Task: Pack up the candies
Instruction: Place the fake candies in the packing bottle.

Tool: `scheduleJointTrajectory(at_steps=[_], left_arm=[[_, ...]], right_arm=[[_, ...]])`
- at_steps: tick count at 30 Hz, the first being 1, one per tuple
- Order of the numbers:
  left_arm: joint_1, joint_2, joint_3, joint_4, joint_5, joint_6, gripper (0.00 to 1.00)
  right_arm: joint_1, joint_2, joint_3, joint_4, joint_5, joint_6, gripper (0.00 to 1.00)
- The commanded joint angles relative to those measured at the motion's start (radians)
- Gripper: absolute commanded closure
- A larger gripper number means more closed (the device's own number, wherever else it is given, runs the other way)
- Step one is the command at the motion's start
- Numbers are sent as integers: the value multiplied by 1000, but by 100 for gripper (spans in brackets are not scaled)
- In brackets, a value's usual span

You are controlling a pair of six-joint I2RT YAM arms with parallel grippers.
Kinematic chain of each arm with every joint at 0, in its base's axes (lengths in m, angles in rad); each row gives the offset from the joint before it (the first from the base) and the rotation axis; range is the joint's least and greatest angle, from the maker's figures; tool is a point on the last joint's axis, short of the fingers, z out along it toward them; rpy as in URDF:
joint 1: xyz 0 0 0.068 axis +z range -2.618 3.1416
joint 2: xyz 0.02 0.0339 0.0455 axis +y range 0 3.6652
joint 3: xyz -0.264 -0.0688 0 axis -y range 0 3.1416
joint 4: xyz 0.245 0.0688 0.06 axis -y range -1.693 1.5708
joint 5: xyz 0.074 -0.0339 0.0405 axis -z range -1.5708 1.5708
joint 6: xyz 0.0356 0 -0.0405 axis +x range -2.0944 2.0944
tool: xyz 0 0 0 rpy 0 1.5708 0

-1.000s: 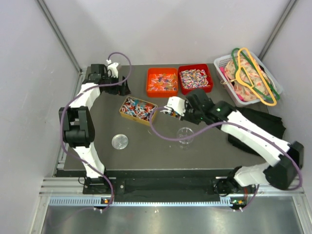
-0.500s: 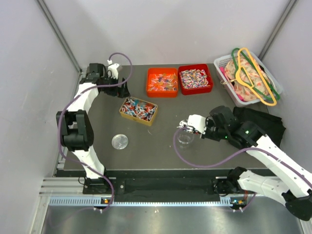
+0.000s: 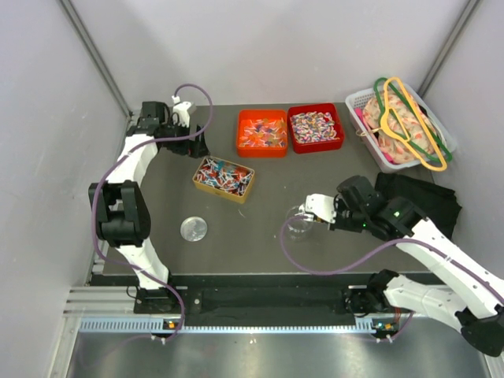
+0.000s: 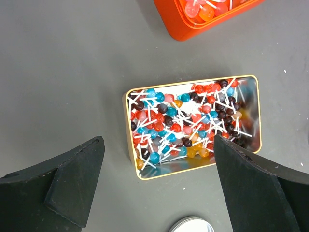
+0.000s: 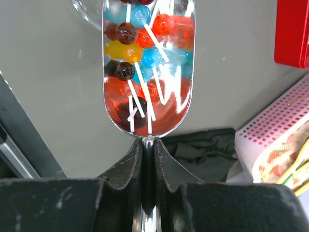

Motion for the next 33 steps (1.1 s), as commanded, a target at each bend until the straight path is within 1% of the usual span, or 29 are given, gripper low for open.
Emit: scheduleJointTrajectory(at_steps=[1,11,20,26,33], left_arm=[[3,-56,-17,12,19,9,1],[-4,-67,-26,12,50,9,1],[-10,-70,-38,18,61,18,1],[-10,-74,-40,19,56,26,1],[-11,-67,-34,19,55,27,1]], right_arm=[[-12,24,23,-1,61,-35,100],[-4,97,81,-51,110,-50,100],[60,167,152,-100,167,-61,100],[77,163,152,-151,153,-70,100],[85,160,143,-131,190,-79,100]])
